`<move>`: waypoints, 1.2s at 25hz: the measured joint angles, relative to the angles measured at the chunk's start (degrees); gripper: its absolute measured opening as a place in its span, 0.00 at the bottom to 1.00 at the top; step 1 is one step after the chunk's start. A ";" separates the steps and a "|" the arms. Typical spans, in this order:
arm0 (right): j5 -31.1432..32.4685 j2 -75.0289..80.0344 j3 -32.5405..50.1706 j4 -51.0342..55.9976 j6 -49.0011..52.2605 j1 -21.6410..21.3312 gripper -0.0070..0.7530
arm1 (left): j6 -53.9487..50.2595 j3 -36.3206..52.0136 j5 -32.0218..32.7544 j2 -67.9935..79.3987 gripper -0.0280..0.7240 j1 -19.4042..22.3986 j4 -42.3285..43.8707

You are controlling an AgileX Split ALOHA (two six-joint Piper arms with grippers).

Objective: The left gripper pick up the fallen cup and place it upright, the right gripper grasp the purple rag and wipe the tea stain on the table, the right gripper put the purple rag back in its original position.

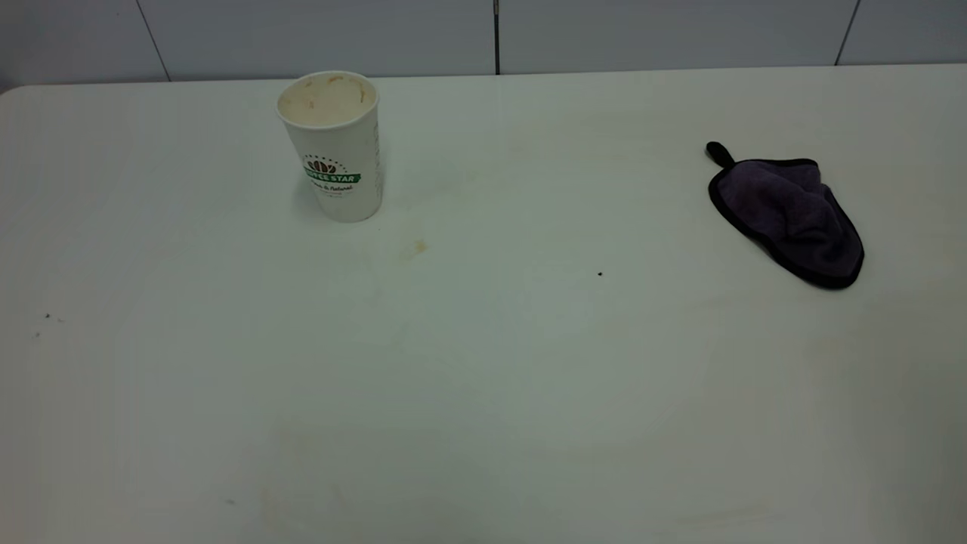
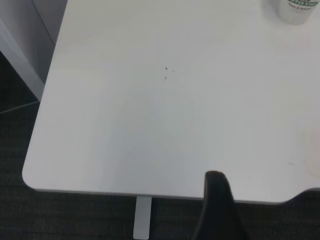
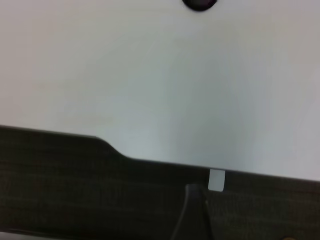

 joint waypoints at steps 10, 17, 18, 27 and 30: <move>-0.17 -1.36 0.00 -0.09 0.00 0.00 0.79 | 0.00 0.00 0.00 0.00 0.76 0.00 0.00; -0.17 -1.36 0.00 -0.12 0.00 0.00 0.57 | 0.00 0.00 0.00 0.00 0.76 0.00 0.00; -0.17 -1.36 0.00 -0.12 0.00 0.00 0.54 | 0.00 0.00 0.00 0.00 0.76 0.00 0.00; -0.19 -8.03 0.00 -0.23 0.00 0.00 0.31 | 0.00 0.00 0.00 0.00 0.76 0.00 0.00; -0.19 -10.74 0.00 -0.23 0.00 0.00 0.28 | 0.00 0.00 0.00 0.00 0.76 0.00 0.00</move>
